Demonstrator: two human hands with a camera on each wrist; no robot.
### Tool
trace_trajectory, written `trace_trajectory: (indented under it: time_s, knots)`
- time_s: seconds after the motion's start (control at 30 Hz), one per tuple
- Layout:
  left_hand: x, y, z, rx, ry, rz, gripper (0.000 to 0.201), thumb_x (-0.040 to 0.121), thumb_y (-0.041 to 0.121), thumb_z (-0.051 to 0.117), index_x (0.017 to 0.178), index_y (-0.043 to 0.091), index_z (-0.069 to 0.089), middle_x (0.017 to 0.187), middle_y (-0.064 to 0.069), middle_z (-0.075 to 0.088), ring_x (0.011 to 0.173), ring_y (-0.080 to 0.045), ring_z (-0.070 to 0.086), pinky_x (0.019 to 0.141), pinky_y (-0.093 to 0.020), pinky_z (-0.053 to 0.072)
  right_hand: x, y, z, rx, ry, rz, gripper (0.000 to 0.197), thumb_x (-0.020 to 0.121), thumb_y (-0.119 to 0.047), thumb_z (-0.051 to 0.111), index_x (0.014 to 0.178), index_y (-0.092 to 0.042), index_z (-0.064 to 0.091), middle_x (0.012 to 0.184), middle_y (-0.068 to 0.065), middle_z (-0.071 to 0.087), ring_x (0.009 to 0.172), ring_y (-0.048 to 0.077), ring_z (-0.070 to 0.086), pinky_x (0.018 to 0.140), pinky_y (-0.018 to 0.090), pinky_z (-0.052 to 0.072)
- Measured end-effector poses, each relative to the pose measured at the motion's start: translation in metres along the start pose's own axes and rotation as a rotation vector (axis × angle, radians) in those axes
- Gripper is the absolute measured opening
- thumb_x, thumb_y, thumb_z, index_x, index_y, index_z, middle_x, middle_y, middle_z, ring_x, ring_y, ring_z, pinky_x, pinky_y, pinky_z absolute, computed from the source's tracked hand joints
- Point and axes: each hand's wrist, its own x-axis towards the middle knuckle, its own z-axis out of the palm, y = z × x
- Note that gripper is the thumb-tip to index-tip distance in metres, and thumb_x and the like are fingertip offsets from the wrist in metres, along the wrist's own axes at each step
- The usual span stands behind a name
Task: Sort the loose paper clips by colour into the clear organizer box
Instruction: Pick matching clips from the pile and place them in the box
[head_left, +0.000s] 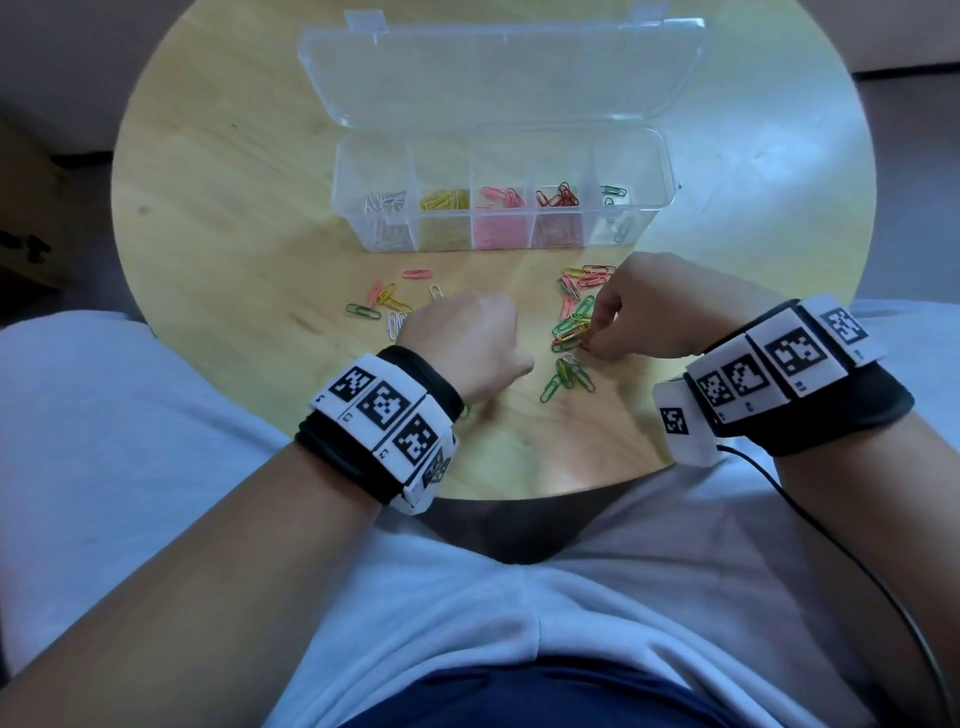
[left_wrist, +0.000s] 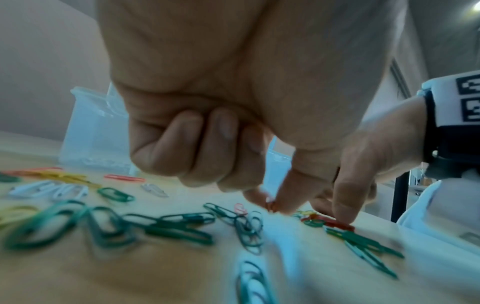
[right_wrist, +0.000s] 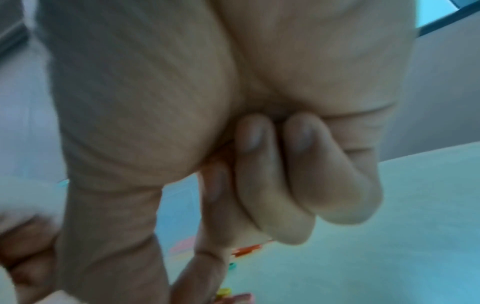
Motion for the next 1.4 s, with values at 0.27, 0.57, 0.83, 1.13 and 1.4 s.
trace_trajectory:
  time_s: [0.27,0.57,0.83,1.13,1.4]
  knots:
    - [0.003,-0.005,-0.001,-0.242,-0.050,0.040,0.035,0.094,0.021,0.035,0.060,0.011,0.032,0.061,-0.007,0.039,0.062,-0.027,0.036,0.056,-0.036,0.026,-0.011,0.011,-0.012,0.024,-0.032,0.036,0.008,0.071,-0.030,0.083,0.074,-0.028,0.076,0.059,-0.009,0.056,0.056,0.007,0.049,0.050,0.024,0.032]
    - [0.005,0.004,0.005,-0.370,-0.044,0.144,0.049,0.094,0.037,0.057,0.056,0.017,0.035,0.051,0.003,0.034,0.046,-0.008,0.032,0.045,-0.022,0.025,0.004,0.000,0.000,-0.060,0.033,0.095,0.030,0.062,-0.046,0.085,0.075,-0.021,0.074,0.065,0.000,0.063,0.062,0.018,0.059,0.055,0.026,0.042]
    - [0.007,-0.006,0.004,-0.521,-0.024,0.060,0.031,0.093,0.016,0.055,0.071,0.021,0.034,0.053,0.006,0.050,0.048,-0.011,0.048,0.055,-0.029,0.035,0.005,-0.011,0.006,-0.015,0.054,-0.016,0.018,0.073,-0.035,0.075,0.077,-0.017,0.073,0.065,0.001,0.061,0.059,0.014,0.053,0.051,0.024,0.038]
    - [0.008,-0.011,-0.004,-0.205,0.099,0.042,0.010,0.091,0.023,0.054,0.101,0.027,0.055,0.069,0.007,0.050,0.076,-0.023,0.052,0.066,-0.032,0.035,-0.001,0.018,-0.013,0.078,0.202,0.021,0.017,0.078,-0.033,0.078,0.093,-0.026,0.073,0.067,-0.009,0.054,0.064,0.013,0.052,0.057,0.027,0.035]
    - [0.009,-0.010,-0.004,-0.096,0.120,-0.016,0.011,0.086,0.041,0.065,0.095,0.038,0.069,0.102,0.009,0.068,0.093,-0.020,0.062,0.078,-0.034,0.048,0.001,-0.009,0.001,0.104,0.127,-0.163,0.010,0.075,-0.026,0.080,0.084,-0.030,0.078,0.052,-0.014,0.045,0.051,0.001,0.045,0.046,0.010,0.030]
